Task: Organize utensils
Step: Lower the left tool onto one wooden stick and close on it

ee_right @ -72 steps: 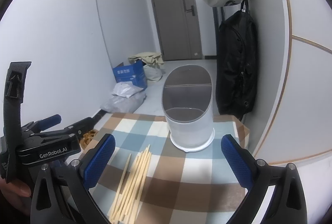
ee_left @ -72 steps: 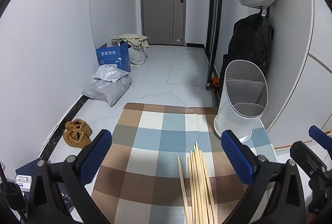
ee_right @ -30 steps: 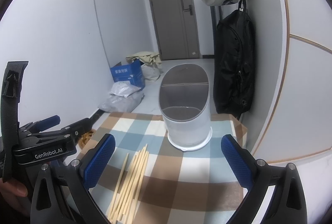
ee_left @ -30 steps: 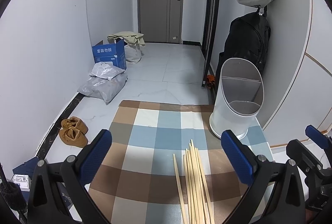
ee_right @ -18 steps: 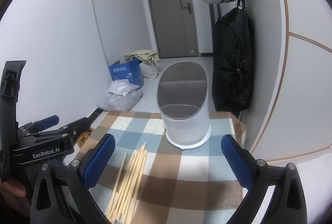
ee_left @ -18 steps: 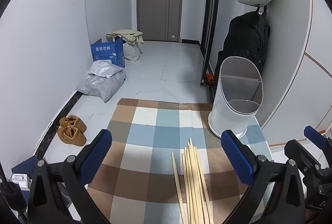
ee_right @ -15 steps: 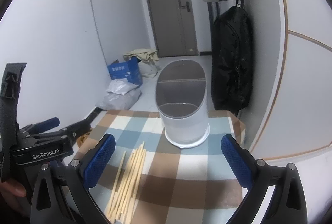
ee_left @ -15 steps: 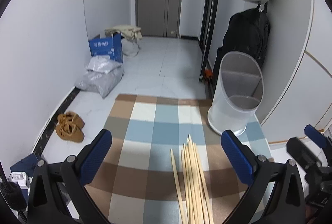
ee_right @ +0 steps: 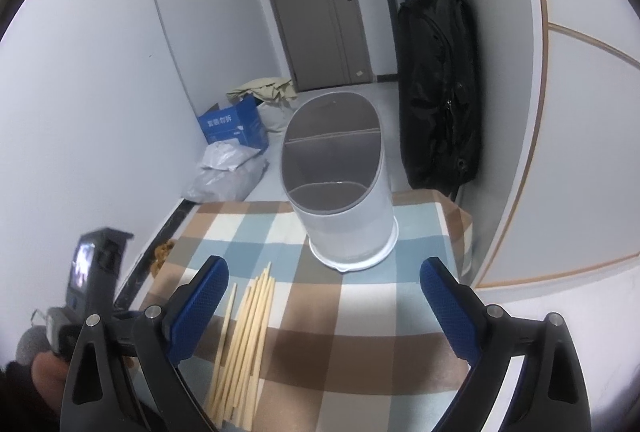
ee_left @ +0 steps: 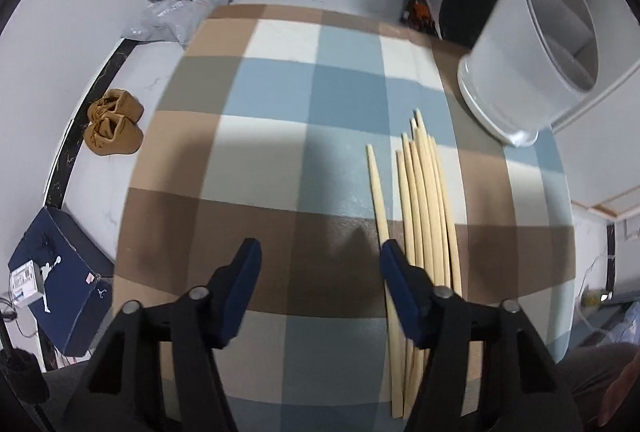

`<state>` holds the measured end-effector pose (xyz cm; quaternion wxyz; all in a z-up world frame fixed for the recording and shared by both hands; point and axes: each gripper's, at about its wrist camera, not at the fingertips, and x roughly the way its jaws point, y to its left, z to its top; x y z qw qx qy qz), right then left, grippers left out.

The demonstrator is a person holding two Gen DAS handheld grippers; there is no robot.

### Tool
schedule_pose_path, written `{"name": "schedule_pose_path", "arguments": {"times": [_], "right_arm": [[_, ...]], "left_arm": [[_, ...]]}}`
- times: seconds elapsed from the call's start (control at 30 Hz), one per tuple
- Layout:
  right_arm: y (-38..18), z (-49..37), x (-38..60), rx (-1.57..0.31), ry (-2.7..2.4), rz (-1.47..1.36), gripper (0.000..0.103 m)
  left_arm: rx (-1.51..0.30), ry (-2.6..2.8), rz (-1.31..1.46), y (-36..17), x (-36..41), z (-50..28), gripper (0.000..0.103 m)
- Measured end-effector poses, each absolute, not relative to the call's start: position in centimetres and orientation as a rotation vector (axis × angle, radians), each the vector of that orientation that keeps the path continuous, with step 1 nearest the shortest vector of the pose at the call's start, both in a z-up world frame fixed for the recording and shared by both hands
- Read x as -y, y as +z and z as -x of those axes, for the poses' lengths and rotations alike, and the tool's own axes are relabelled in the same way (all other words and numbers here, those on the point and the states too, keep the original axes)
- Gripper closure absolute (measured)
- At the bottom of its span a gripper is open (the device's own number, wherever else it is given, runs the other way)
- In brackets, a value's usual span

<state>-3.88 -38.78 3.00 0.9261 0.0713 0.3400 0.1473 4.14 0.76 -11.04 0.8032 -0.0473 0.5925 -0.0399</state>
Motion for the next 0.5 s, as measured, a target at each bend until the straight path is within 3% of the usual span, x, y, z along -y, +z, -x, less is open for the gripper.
{"name": "schedule_pose_path", "arguments": {"times": [0.4, 0.5], "right_arm": [[3.0, 3.4, 39.9, -0.716, 0.317, -0.2, 0.006], [3.0, 3.4, 40.2, -0.723, 0.326, -0.221, 0.006]], "left_arm": [[-1.296, -0.069, -0.039, -10.8, 2.6, -3.5, 0.056], [-1.297, -0.086, -0.048, -10.8, 3.0, -3.4, 0.067]]}}
